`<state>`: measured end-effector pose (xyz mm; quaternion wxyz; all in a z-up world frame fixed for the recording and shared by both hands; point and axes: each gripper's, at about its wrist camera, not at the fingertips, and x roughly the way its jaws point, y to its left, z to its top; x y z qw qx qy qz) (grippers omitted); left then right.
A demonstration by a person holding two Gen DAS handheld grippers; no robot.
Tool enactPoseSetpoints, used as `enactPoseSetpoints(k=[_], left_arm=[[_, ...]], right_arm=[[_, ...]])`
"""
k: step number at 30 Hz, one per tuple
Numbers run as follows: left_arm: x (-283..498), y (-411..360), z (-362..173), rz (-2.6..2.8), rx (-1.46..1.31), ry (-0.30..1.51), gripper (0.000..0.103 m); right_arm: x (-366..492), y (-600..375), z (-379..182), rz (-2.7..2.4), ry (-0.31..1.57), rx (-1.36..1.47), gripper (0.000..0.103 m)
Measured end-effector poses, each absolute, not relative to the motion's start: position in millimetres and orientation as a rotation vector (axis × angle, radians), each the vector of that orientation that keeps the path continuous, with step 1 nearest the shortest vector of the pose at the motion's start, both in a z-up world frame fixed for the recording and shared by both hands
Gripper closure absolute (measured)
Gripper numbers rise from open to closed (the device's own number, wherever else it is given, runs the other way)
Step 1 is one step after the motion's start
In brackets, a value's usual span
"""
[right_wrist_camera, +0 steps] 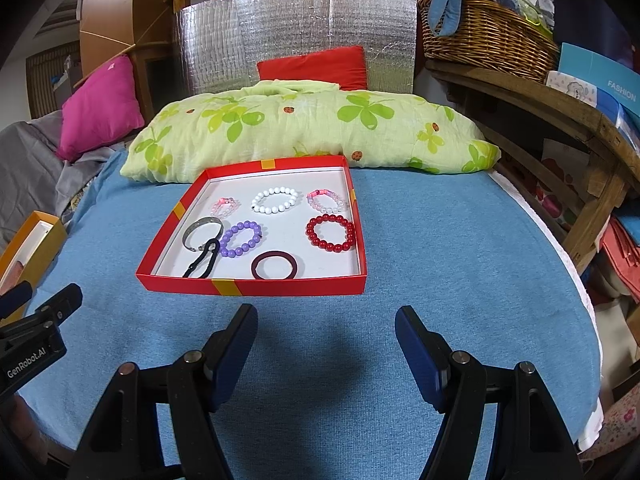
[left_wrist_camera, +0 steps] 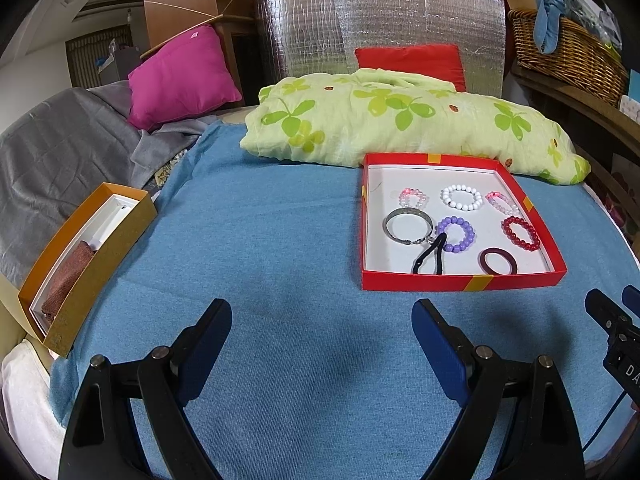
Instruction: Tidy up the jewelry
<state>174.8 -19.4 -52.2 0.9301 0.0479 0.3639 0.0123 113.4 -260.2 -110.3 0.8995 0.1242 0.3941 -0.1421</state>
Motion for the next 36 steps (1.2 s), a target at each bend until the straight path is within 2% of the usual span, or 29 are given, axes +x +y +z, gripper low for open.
enactPoseSetpoints(k=[36], left_arm=[[174.9,-21.0,-53.4,0.028,0.105,0.753,0.011]], right_arm=[[115.4,-255.8,-110.5,-0.292,0.817,0.252,0.028]])
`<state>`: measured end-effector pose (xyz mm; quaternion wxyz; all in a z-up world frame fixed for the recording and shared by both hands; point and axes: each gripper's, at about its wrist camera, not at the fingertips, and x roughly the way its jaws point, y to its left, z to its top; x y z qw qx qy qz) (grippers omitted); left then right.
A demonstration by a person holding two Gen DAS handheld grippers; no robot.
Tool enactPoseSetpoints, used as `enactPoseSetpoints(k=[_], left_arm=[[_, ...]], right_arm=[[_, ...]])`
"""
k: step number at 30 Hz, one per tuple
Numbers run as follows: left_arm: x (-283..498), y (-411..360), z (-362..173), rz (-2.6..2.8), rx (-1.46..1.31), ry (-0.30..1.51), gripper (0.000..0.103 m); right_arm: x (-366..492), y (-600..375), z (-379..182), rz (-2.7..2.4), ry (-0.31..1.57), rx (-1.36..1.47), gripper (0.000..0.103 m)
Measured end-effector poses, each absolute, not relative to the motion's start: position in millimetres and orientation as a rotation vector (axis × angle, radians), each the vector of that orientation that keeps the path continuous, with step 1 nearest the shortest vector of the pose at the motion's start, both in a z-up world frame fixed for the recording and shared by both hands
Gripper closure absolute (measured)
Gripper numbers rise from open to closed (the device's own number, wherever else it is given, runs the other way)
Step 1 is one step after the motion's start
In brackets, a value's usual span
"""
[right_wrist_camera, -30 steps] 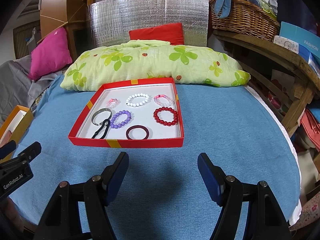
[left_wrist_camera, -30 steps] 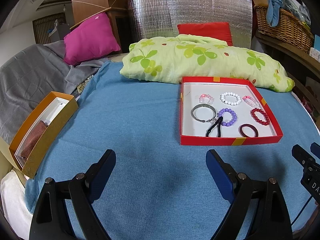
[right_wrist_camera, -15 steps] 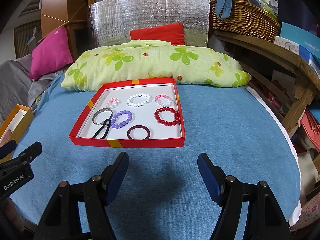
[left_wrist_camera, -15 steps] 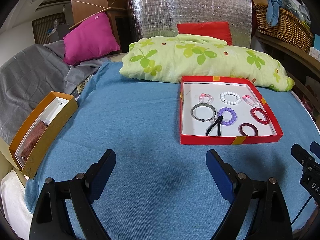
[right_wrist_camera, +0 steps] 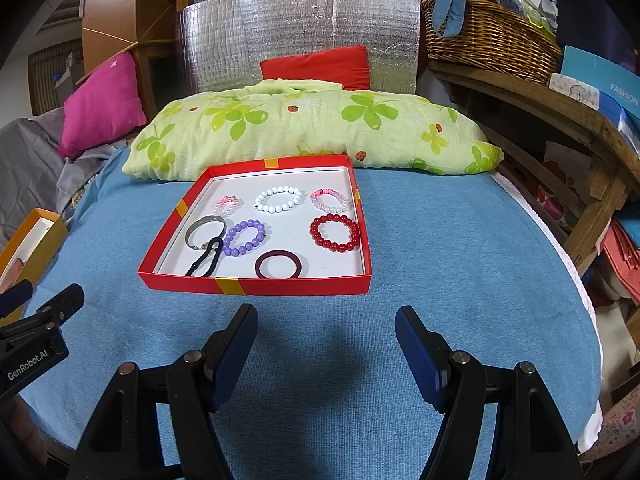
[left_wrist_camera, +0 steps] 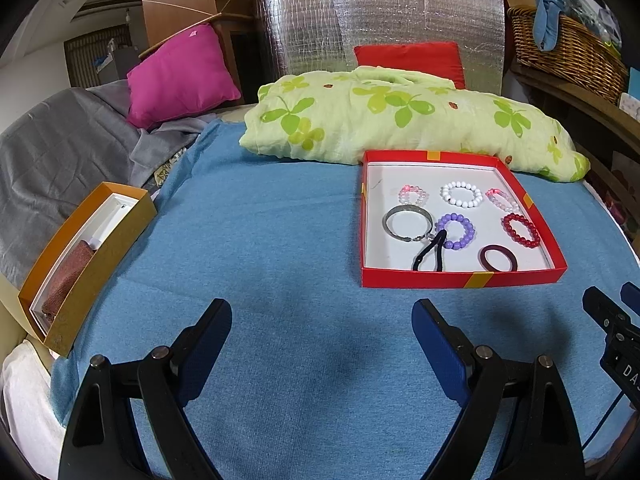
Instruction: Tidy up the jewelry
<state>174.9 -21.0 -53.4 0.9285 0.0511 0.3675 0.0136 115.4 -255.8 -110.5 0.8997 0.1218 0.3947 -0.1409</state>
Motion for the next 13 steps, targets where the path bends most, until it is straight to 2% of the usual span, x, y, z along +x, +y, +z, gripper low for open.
enactPoseSetpoints(k=[13], left_arm=[[171.3,-16.4,-56.1,-0.022,0.082,0.719,0.011]], right_arm=[[110.7,-264.5,-109.2,-0.308,0.796,0.242,0.028]])
